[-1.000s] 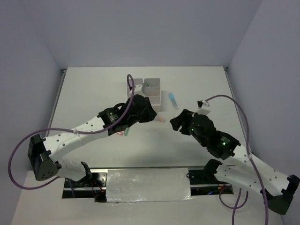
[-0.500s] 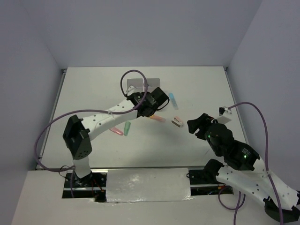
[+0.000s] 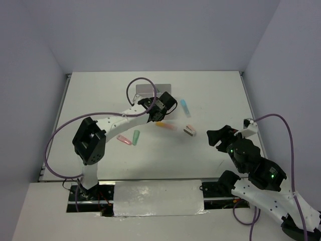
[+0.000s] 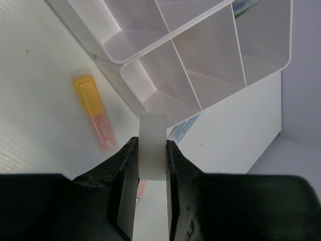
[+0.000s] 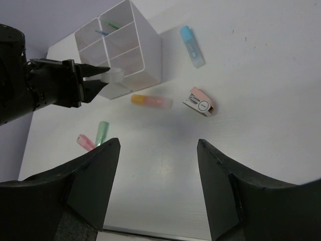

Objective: Sort the stationery into containers
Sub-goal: Place the stationery in the storage box.

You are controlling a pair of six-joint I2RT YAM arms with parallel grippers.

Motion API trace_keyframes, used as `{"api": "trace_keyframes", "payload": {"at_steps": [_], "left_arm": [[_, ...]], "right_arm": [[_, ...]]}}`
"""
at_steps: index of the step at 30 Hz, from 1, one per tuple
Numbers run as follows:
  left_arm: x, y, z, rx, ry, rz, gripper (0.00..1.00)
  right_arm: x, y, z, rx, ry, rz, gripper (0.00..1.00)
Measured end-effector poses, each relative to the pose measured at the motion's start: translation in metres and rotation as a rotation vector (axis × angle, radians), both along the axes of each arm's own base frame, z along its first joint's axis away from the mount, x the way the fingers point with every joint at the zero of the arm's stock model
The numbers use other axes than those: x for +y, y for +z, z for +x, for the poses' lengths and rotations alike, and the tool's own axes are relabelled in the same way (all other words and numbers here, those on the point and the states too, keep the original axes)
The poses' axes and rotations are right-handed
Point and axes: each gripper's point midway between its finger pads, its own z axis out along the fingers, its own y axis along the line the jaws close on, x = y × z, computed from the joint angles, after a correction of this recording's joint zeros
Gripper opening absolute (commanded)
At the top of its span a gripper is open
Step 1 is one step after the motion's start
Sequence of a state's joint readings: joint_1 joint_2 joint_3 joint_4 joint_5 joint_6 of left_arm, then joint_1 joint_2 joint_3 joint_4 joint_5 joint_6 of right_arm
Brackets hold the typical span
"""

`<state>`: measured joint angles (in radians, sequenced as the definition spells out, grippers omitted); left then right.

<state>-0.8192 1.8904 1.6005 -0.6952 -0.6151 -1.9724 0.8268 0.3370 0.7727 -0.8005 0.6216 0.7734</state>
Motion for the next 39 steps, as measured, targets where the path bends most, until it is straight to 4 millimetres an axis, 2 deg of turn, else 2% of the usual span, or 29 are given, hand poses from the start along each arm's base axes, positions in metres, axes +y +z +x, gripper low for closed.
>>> {"api": "trace_keyframes", "payload": {"at_steps": [7, 13, 19, 29, 33, 39], "left_arm": [[-0.004, -0.007, 0.009, -0.042, 0.009, -0.033, 0.02], [0.005, -0.020, 0.022, -0.065, 0.038, -0.060, 0.01], [0.012, -0.029, 0.029, -0.078, 0.052, -0.073, 0.07], [-0.001, -0.023, 0.034, -0.094, 0.016, -0.133, 0.40], [-0.005, -0.024, 0.034, -0.094, 0.003, -0.149, 0.57], [-0.005, -0.027, 0.033, -0.087, -0.001, -0.149, 0.62]], "right_arm": [[-0.003, -0.002, 0.001, -0.006, -0.003, -0.042, 0.71], [-0.003, -0.009, 0.002, 0.000, 0.005, -0.078, 0.71], [-0.003, -0.010, 0.003, 0.002, 0.012, -0.103, 0.71], [-0.001, -0.010, 0.005, -0.009, 0.019, -0.111, 0.71], [-0.001, -0.010, 0.005, -0.010, 0.023, -0.119, 0.71], [0.000, -0.009, 0.006, -0.014, 0.027, -0.120, 0.71]]}}
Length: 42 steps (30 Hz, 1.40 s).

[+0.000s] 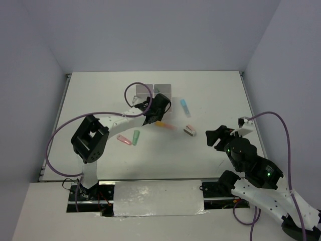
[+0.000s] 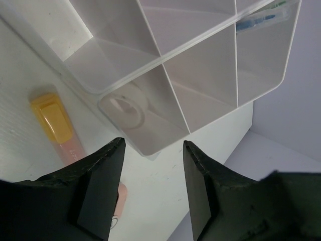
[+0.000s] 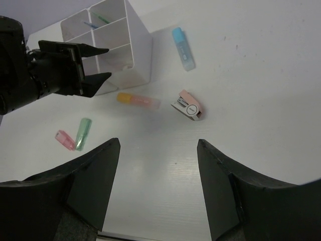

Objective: Sort the stationery into containers
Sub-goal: Place the stationery in the storage box, then pick up the stationery from the center of the board.

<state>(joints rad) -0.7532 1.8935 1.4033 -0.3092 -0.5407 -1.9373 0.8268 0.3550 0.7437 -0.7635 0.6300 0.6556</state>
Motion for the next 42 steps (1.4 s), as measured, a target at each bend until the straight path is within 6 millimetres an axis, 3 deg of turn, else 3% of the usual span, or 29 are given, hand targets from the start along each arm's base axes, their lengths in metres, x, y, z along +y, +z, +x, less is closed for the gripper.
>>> {"api": "trace_keyframes", "payload": {"at_steps": [5, 8, 10, 11, 14, 18, 22, 25, 27, 31, 33, 36, 39, 42], "left_arm": [[-0.002, -0.003, -0.002, 0.000, -0.027, 0.005, 0.71], [-0.006, -0.003, -0.004, 0.001, -0.072, 0.021, 0.81], [-0.007, 0.004, -0.007, -0.011, -0.106, 0.036, 0.99], [-0.007, 0.010, -0.009, -0.020, -0.126, 0.046, 0.99], [-0.003, 0.038, -0.018, -0.062, -0.199, 0.093, 0.99], [0.012, 0.078, -0.032, -0.111, -0.314, 0.207, 0.99], [0.047, 0.101, -0.055, -0.143, -0.453, 0.335, 0.99], [0.088, 0.099, -0.085, -0.138, -0.547, 0.437, 0.99], [0.118, 0.096, -0.107, -0.120, -0.588, 0.508, 0.99], [0.163, 0.109, -0.148, -0.133, -0.660, 0.649, 0.99], [0.181, 0.122, -0.163, -0.167, -0.675, 0.706, 0.99], [0.204, 0.133, -0.178, -0.211, -0.682, 0.783, 0.99], [0.221, 0.127, -0.189, -0.200, -0.691, 0.850, 0.99], [0.230, 0.112, -0.192, -0.149, -0.704, 0.894, 0.99]], "right_arm": [[0.004, -0.001, 0.002, -0.005, 0.010, -0.004, 0.71], [0.012, -0.009, 0.007, 0.019, 0.031, -0.036, 0.74], [0.023, -0.018, 0.014, 0.054, 0.052, -0.073, 0.76], [0.029, -0.024, 0.019, 0.082, 0.066, -0.094, 0.76], [0.037, -0.051, 0.047, 0.202, 0.086, -0.122, 0.76], [0.020, -0.091, 0.097, 0.406, 0.050, -0.174, 0.77], [0.039, -0.103, 0.160, 0.506, 0.122, -0.279, 0.78], [0.051, -0.121, 0.205, 0.533, 0.159, -0.333, 0.77], [0.052, -0.144, 0.227, 0.577, 0.174, -0.370, 0.77], [0.050, -0.194, 0.247, 0.687, 0.220, -0.430, 0.74], [0.050, -0.209, 0.254, 0.728, 0.241, -0.446, 0.71], [0.049, -0.218, 0.271, 0.745, 0.260, -0.453, 0.64], [0.046, -0.218, 0.281, 0.750, 0.267, -0.463, 0.56], [0.043, -0.218, 0.280, 0.760, 0.272, -0.473, 0.32]]}}
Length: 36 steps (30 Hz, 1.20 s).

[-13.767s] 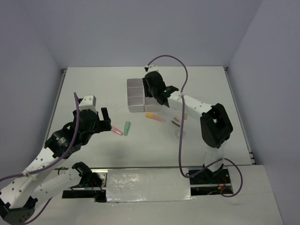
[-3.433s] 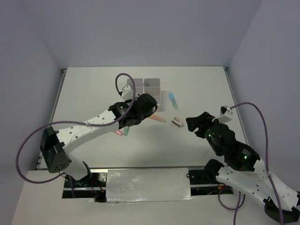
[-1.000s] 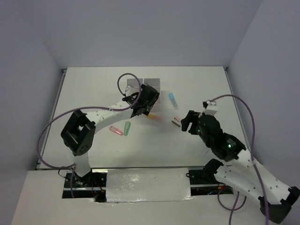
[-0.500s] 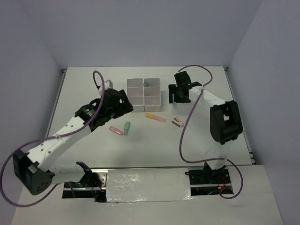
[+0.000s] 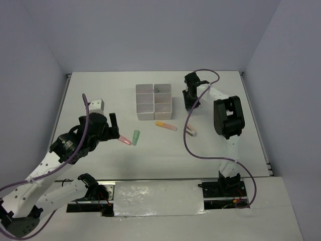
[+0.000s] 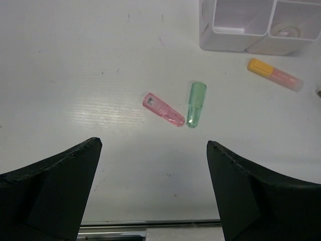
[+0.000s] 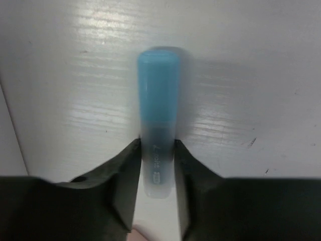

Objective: Sort the stationery into containers
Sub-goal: Pick up the stationery from the center of the board.

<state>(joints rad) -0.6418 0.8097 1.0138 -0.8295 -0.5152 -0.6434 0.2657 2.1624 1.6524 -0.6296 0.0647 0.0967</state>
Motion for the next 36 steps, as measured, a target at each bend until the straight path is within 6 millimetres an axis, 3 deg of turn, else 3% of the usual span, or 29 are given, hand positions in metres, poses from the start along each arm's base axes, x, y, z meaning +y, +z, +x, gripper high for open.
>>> {"api": "trace_keyframes", "payload": {"at_steps": [3, 4, 9, 13, 15, 17, 21, 23, 25, 28, 31, 33, 36], "left_arm": [[0.003, -0.012, -0.001, 0.023, -0.002, 0.032, 0.99], [0.003, -0.013, -0.002, 0.024, -0.003, 0.033, 0.99], [0.002, -0.001, -0.003, -0.020, -0.010, -0.011, 0.99], [-0.013, 0.027, 0.001, -0.096, -0.055, -0.108, 0.99], [-0.025, 0.042, 0.004, -0.137, -0.093, -0.166, 0.99], [-0.040, 0.057, 0.008, -0.185, -0.147, -0.236, 0.97], [-0.067, 0.075, 0.021, -0.219, -0.197, -0.330, 0.96], [-0.085, 0.083, 0.032, -0.225, -0.228, -0.382, 0.96], [-0.107, 0.087, 0.043, -0.226, -0.273, -0.431, 0.96], [-0.137, 0.090, 0.055, -0.207, -0.346, -0.489, 0.94], [-0.161, 0.097, 0.063, -0.200, -0.414, -0.546, 0.93], [-0.174, 0.104, 0.064, -0.204, -0.460, -0.594, 0.90], [-0.183, 0.107, 0.064, -0.201, -0.489, -0.629, 0.87]], "right_arm": [[-0.001, -0.001, -0.003, 0.014, 0.008, -0.007, 0.05], [-0.001, -0.001, -0.004, 0.015, 0.005, -0.006, 0.00], [-0.005, -0.001, -0.007, 0.018, -0.019, 0.005, 0.00], [-0.016, 0.008, -0.032, 0.024, -0.070, 0.046, 0.00], [-0.020, 0.026, -0.042, -0.008, -0.086, 0.069, 0.00], [-0.021, 0.064, -0.045, -0.101, -0.090, 0.100, 0.00], [-0.014, 0.160, -0.049, -0.357, -0.057, 0.188, 0.00], [-0.005, 0.202, -0.063, -0.469, -0.010, 0.245, 0.00], [0.013, 0.231, -0.085, -0.547, 0.069, 0.313, 0.00], [0.054, 0.254, -0.130, -0.608, 0.233, 0.423, 0.00], [0.093, 0.263, -0.179, -0.614, 0.405, 0.523, 0.00], [0.109, 0.269, -0.204, -0.620, 0.484, 0.574, 0.00], [0.121, 0.280, -0.224, -0.644, 0.542, 0.620, 0.00]]}}
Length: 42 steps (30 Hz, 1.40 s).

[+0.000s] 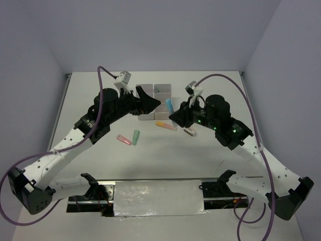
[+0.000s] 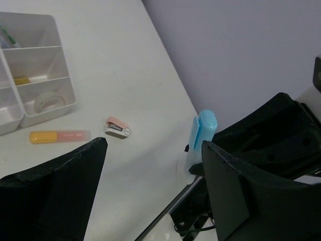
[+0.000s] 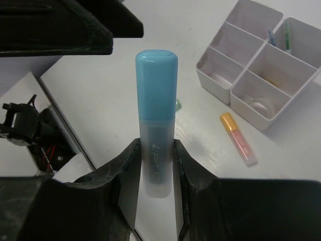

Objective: Sort the stationery into containers
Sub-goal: Pick up the stationery from the center of the board, then place the stationery in the storage box.

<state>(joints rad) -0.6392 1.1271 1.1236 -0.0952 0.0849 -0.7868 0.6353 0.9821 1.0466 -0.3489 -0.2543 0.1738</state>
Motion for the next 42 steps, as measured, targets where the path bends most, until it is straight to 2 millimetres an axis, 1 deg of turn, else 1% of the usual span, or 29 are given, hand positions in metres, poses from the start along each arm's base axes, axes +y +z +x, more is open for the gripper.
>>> {"api": "trace_keyframes", "payload": {"at_steps": [2, 5, 7, 9, 13, 17, 21, 22, 24, 25, 26, 28, 29, 30, 31, 32, 33, 34, 35, 36, 37, 39, 41, 42], "left_arm": [[-0.003, 0.005, -0.001, -0.012, -0.014, -0.020, 0.83], [-0.007, 0.011, -0.002, -0.030, -0.035, -0.037, 0.78], [-0.011, 0.010, -0.002, -0.030, -0.045, -0.038, 0.77], [-0.013, 0.008, -0.003, -0.026, -0.052, -0.035, 0.77], [-0.014, 0.008, -0.003, -0.029, -0.054, -0.034, 0.75], [-0.014, 0.007, -0.003, -0.027, -0.056, -0.032, 0.70], [-0.018, -0.001, 0.000, -0.008, -0.059, -0.020, 0.64], [-0.020, -0.002, 0.001, -0.004, -0.065, -0.021, 0.57], [-0.022, -0.003, 0.001, -0.003, -0.072, -0.022, 0.48], [-0.022, -0.004, 0.000, -0.003, -0.073, -0.019, 0.32], [-0.022, -0.004, 0.000, 0.000, -0.074, -0.019, 0.23], [-0.022, -0.004, 0.000, 0.000, -0.075, -0.005, 0.00], [-0.022, -0.006, 0.000, 0.006, -0.071, 0.000, 0.00], [-0.022, -0.006, 0.001, 0.012, -0.069, 0.002, 0.00], [-0.022, -0.006, 0.002, 0.010, -0.069, 0.008, 0.00], [-0.021, -0.005, 0.003, 0.001, -0.068, 0.018, 0.00], [-0.020, -0.005, 0.004, -0.008, -0.062, 0.027, 0.00], [-0.018, -0.006, 0.006, -0.028, -0.053, 0.048, 0.00], [-0.014, -0.007, 0.011, -0.053, -0.030, 0.076, 0.00], [-0.009, -0.008, 0.017, -0.081, 0.005, 0.109, 0.00], [-0.002, -0.011, 0.025, -0.112, 0.043, 0.147, 0.00], [0.010, -0.013, 0.040, -0.196, 0.113, 0.217, 0.00], [0.025, -0.021, 0.060, -0.275, 0.184, 0.310, 0.00], [0.029, -0.027, 0.073, -0.303, 0.210, 0.361, 0.00]], "right_arm": [[0.006, 0.004, -0.007, -0.009, 0.021, 0.009, 0.00], [0.017, 0.002, -0.010, 0.006, 0.038, -0.002, 0.00], [0.025, 0.002, -0.006, 0.018, 0.038, -0.012, 0.00], [0.029, -0.001, -0.001, 0.030, 0.025, -0.023, 0.00], [0.028, -0.006, 0.003, 0.050, -0.002, -0.030, 0.00], [0.033, -0.001, 0.000, 0.048, 0.013, -0.018, 0.00], [0.047, 0.014, -0.008, 0.027, 0.055, -0.001, 0.00], [0.049, 0.015, -0.009, 0.024, 0.056, -0.004, 0.00], [0.053, 0.012, -0.010, 0.032, 0.060, -0.016, 0.00], [0.056, 0.010, -0.010, 0.035, 0.064, -0.019, 0.00], [0.058, 0.008, -0.010, 0.037, 0.068, -0.023, 0.00], [0.061, 0.004, -0.007, 0.039, 0.060, -0.038, 0.00], [0.062, 0.004, -0.006, 0.039, 0.059, -0.039, 0.01], [0.062, 0.004, -0.005, 0.036, 0.054, -0.040, 0.05], [0.063, 0.004, -0.005, 0.034, 0.052, -0.040, 0.35], [0.063, 0.004, -0.004, 0.033, 0.049, -0.040, 0.48], [0.062, 0.004, -0.003, 0.032, 0.044, -0.040, 0.59], [0.061, 0.005, -0.002, 0.031, 0.032, -0.039, 0.72], [0.059, 0.006, 0.000, 0.028, 0.013, -0.038, 0.79], [0.055, 0.007, 0.003, 0.020, -0.009, -0.037, 0.80], [0.048, 0.008, 0.004, 0.009, -0.033, -0.033, 0.99], [0.025, 0.010, 0.004, -0.006, -0.106, -0.018, 1.00], [0.000, 0.018, 0.000, -0.037, -0.169, 0.013, 1.00], [-0.013, 0.025, -0.003, -0.055, -0.203, 0.035, 1.00]]}}
